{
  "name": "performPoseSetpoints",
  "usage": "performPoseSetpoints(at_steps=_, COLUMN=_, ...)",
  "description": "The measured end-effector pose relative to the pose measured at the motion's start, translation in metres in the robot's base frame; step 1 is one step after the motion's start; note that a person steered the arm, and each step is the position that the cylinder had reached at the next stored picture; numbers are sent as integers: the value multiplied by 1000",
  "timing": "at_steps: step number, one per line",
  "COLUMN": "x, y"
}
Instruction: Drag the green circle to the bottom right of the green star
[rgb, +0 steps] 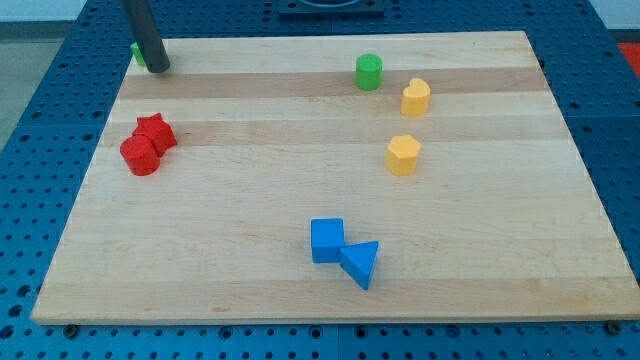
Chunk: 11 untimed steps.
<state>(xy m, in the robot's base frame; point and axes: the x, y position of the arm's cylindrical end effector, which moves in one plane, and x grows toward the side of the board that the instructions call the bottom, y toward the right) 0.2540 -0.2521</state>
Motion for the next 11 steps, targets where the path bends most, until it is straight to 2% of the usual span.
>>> performPoseSetpoints(at_steps=1, x=5, y=39)
performPoseSetpoints(at_steps=3, x=36, y=157)
performPoseSetpoints(at_steps=4, x=14, y=158)
performPoseSetpoints(at_steps=5, x=-2, y=208)
performPoseSetpoints(at_steps=7, x=-16, y=440)
performPoseSetpoints(at_steps=8, x=-20, y=441)
performPoseSetpoints(at_steps=10, x=20, y=387)
performPoseSetpoints(at_steps=11, x=34, y=387)
